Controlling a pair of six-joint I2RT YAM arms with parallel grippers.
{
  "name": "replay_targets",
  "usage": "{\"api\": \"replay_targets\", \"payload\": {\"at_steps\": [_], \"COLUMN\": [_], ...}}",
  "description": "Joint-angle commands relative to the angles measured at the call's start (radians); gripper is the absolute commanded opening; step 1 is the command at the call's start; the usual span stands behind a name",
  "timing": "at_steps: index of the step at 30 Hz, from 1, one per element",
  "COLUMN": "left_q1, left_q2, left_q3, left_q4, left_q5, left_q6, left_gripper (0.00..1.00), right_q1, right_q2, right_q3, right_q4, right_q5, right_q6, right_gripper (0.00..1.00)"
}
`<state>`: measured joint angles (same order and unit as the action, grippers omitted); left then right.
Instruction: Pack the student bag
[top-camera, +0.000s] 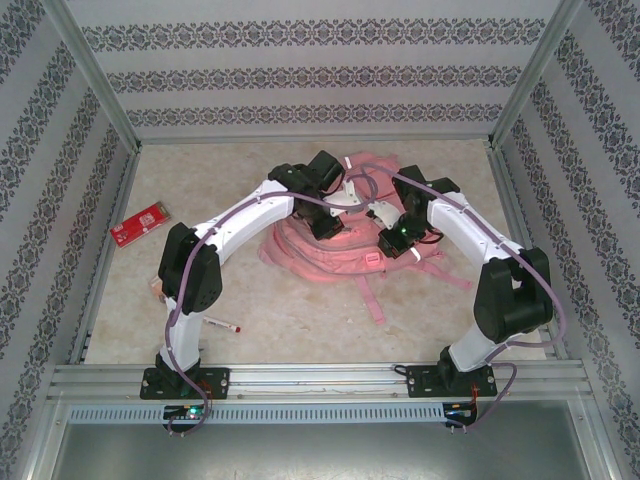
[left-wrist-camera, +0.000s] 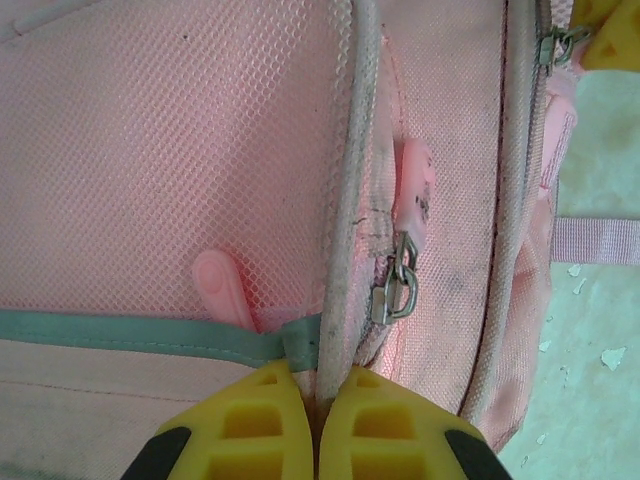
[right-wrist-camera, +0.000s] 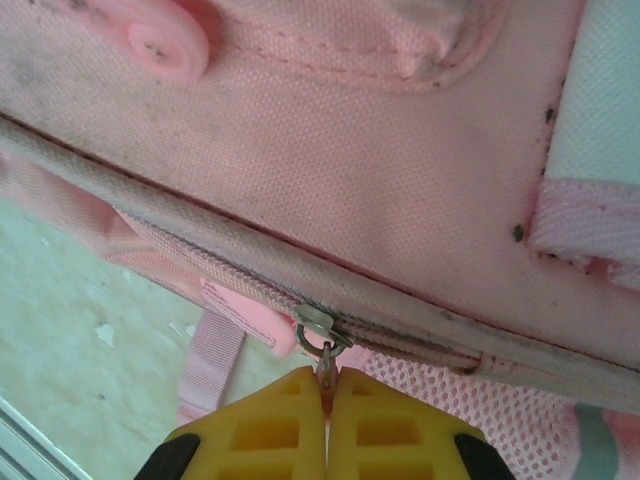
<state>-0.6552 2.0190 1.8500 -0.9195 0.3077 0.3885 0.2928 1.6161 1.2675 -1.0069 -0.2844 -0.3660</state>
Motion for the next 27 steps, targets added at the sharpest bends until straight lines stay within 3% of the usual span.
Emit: {"api": "replay_targets", "payload": {"at_steps": [1, 5, 11, 17, 21, 27], "left_q1": [0.002, 0.002, 0.003, 0.002, 0.003, 0.003], "left_q2": [-0.068, -0.066, -0.068, -0.060, -0.059, -0.051], "left_q3": [-0.018, -0.020, -0.024, -0.029, -0.029, -0.031], "left_q4": [0.113, 0.133, 0.189, 0.254, 0.292, 0.343], "left_q5": [0.012, 0.041, 0.098, 0.158, 0.171, 0.187], "left_q6": [0.004, -0.029, -0.110, -0.188, -0.221, -0.272], "left_gripper": [0.00, 0.00, 0.00, 0.00, 0.00, 0.00], "right_q1": [0.012, 0.008, 0.006, 0.017, 0.043, 0.089], "right_q2": [-0.032, -0.047, -0.014, 0.013, -0.024, -0.198], "right_q3": [0.014, 0.028, 0.018, -0.036, -0.131, -0.426], "right_q4": [-0.101, -0.086, -0.052, 0.108, 0.315, 0.870], "right_q5": [-0.007, -0.258, -0.420, -0.673, -0.638, -0.509], "right_q6": [-0.054, -0.037, 0.043, 0.227, 0.434, 0.792], "right_gripper": [0.00, 0.00, 0.00, 0.00, 0.01, 0.08]}}
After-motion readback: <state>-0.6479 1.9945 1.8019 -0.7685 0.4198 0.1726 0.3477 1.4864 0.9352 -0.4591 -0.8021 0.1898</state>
